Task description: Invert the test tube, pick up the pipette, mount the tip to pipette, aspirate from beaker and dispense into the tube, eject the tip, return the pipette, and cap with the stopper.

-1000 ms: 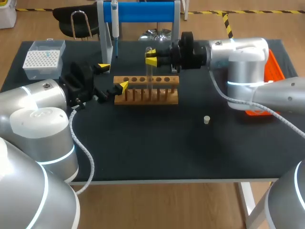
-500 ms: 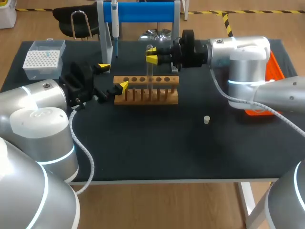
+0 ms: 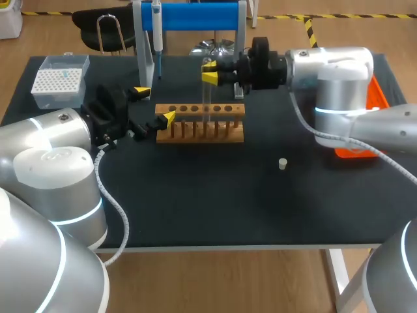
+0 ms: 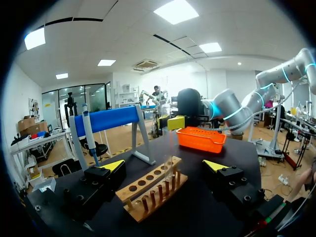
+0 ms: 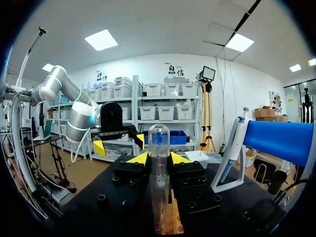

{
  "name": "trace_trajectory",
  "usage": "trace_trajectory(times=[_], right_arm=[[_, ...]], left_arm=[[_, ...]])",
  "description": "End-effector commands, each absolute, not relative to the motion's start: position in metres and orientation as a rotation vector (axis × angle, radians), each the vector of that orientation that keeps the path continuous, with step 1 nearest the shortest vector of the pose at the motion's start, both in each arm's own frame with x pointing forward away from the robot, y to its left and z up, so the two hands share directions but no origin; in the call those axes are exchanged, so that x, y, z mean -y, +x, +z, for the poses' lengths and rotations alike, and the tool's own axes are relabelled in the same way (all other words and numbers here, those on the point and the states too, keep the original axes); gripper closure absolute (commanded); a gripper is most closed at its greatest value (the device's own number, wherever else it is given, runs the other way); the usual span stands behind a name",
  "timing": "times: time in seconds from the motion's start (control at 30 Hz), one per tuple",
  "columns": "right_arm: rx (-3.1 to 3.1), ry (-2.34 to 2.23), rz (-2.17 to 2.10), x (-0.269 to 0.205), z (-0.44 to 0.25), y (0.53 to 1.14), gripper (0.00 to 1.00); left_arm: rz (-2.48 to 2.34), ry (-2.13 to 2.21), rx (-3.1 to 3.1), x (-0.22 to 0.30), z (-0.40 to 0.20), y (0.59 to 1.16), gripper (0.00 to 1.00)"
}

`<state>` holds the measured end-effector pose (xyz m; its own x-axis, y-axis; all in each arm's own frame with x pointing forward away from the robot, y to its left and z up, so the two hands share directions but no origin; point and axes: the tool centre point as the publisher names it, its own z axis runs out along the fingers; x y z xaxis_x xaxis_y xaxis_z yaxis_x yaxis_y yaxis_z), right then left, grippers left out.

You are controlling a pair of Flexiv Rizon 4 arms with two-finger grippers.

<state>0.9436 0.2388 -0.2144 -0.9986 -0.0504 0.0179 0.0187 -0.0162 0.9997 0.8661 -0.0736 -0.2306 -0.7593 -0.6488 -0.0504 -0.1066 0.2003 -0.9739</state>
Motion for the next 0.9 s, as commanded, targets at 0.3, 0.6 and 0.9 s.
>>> trace_trajectory(times=[0.3,0.6,0.9], right_arm=[[2.190,0.013,-2.199,-0.229,-0.203,0.928,1.00],[2.196,0.001,-2.201,-0.220,-0.199,0.911,1.00],[2.193,-0.011,-2.206,-0.208,-0.194,0.896,1.00]], left_arm=[[-1.595,-0.698,-2.018,0.073,-0.233,0.866,0.00],[-1.595,-0.698,-2.018,0.073,-0.233,0.866,0.00],[-1.595,-0.698,-2.018,0.073,-0.233,0.866,0.00]])
